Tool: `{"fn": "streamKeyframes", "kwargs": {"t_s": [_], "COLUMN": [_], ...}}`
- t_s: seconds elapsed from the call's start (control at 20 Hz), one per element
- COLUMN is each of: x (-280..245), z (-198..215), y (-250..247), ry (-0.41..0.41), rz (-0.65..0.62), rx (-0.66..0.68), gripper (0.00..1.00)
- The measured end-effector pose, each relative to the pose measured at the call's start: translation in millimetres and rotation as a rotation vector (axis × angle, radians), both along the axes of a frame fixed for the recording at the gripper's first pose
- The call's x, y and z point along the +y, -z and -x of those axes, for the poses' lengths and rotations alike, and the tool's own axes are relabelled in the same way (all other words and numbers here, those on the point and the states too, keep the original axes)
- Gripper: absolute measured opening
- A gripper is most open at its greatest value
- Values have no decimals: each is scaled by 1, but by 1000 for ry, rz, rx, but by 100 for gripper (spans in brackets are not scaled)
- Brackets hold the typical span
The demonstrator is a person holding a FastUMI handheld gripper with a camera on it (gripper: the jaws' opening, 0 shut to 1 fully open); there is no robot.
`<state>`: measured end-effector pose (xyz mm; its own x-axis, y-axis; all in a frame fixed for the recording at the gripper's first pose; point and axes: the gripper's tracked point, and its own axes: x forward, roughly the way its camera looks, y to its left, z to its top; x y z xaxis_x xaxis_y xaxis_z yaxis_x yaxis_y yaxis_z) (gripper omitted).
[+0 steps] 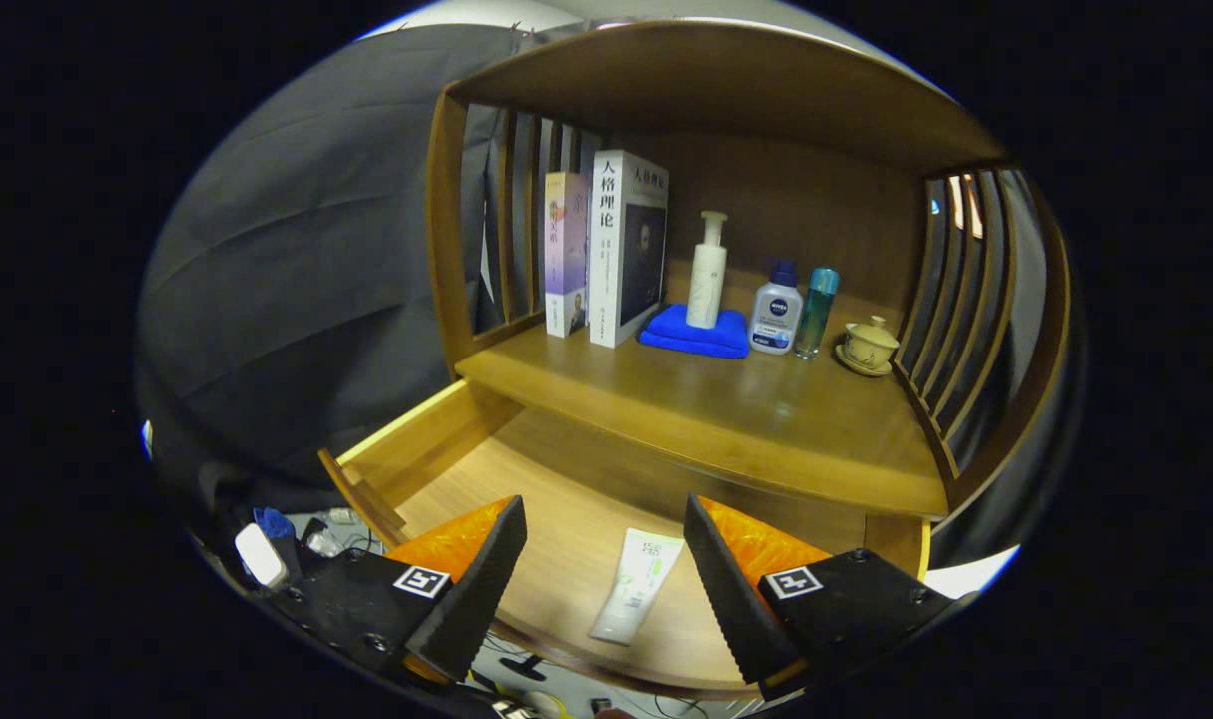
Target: Pull open the drawer, take out the items inside it, and place them on the countertop above the cabinet.
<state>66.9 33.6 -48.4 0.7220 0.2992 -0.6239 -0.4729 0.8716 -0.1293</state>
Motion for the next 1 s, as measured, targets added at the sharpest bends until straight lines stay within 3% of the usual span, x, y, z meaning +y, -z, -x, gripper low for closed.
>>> {"fn": "streamKeyframes", "kwargs": {"t_s": [0.5, 0.85, 1.0], "x": [-15, -35, -35], "z": [-20, -14, -11], "y": [73, 123, 131], "ry": [-61, -134, -160], "rz": [126, 286, 298], "rx": [415, 541, 587], "gripper": [97, 97, 97]}}
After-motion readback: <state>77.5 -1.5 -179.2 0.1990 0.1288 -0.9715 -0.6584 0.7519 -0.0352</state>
